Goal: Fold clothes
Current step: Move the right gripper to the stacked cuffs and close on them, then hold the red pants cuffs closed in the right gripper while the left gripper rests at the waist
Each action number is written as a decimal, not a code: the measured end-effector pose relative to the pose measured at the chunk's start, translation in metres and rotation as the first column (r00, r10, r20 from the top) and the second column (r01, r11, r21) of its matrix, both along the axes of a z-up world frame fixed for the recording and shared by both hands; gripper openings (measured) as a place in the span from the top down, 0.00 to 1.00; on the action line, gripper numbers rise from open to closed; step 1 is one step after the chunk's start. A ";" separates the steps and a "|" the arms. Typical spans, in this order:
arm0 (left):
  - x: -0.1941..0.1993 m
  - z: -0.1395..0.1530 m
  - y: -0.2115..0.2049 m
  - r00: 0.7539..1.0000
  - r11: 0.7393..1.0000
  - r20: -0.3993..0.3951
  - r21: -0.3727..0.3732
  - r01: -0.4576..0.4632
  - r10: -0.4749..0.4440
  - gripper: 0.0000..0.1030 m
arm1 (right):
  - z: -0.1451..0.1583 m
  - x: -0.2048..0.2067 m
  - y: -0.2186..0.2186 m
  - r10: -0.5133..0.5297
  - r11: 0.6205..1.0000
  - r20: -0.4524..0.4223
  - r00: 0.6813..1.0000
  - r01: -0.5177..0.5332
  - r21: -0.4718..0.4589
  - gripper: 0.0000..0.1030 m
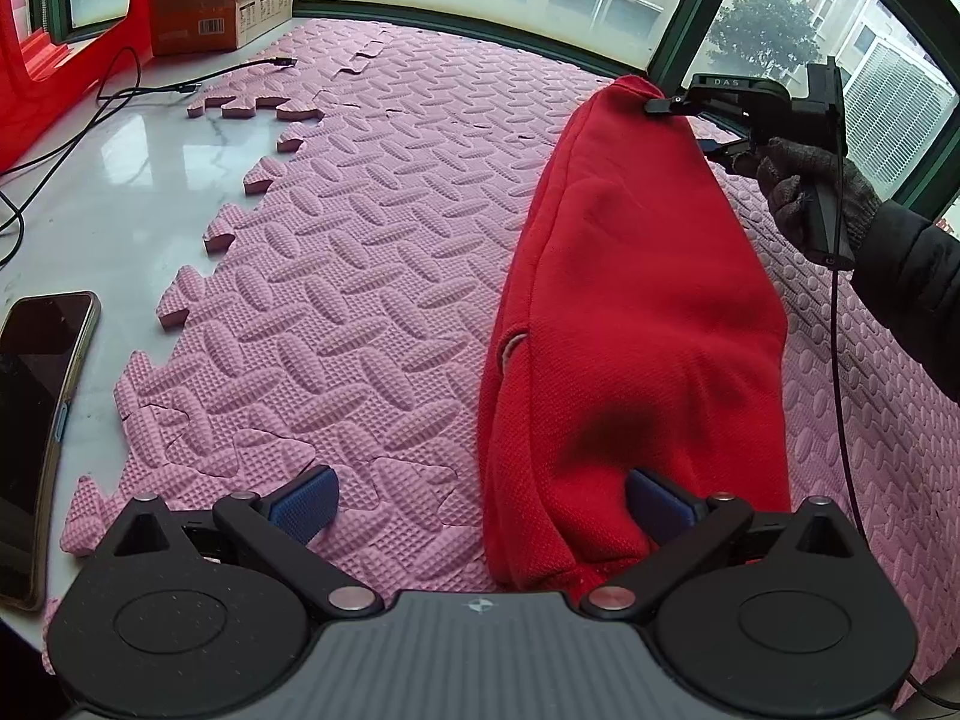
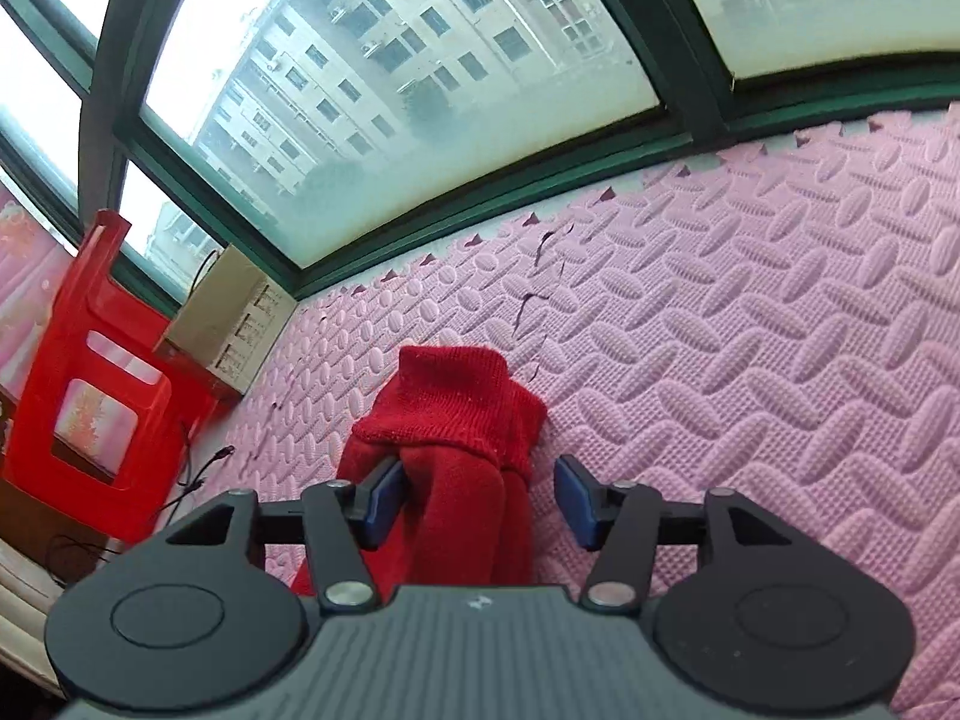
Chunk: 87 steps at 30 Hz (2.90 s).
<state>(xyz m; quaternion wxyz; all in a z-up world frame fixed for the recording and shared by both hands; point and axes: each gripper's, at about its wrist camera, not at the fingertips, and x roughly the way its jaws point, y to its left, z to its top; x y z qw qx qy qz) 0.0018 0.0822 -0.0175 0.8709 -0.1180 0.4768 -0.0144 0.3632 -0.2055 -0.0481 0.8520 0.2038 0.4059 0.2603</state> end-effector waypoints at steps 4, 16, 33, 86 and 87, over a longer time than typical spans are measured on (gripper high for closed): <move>0.000 -0.001 0.000 1.000 1.000 0.004 -0.002 0.003 -0.003 0.00 | 0.020 -0.006 0.005 0.010 0.997 0.085 0.996 -0.003 -0.079 0.43; -0.002 -0.001 0.000 1.000 1.000 0.012 -0.007 -0.006 0.006 0.00 | 0.040 -0.014 0.023 0.033 0.996 0.222 0.974 -0.013 -0.089 0.91; -0.003 -0.001 0.001 1.000 1.000 0.015 -0.008 -0.008 0.008 0.00 | 0.040 -0.030 0.083 0.249 0.921 0.272 0.930 -0.141 -0.362 0.82; -0.005 0.001 0.003 1.000 0.999 0.000 -0.041 -0.004 0.004 0.00 | 0.035 -0.023 0.029 0.010 0.967 0.212 0.977 0.045 -0.253 0.53; -0.005 0.001 0.003 1.000 0.999 0.000 -0.040 -0.002 0.002 0.00 | 0.041 -0.026 0.030 0.015 0.963 0.242 0.970 0.051 -0.264 0.54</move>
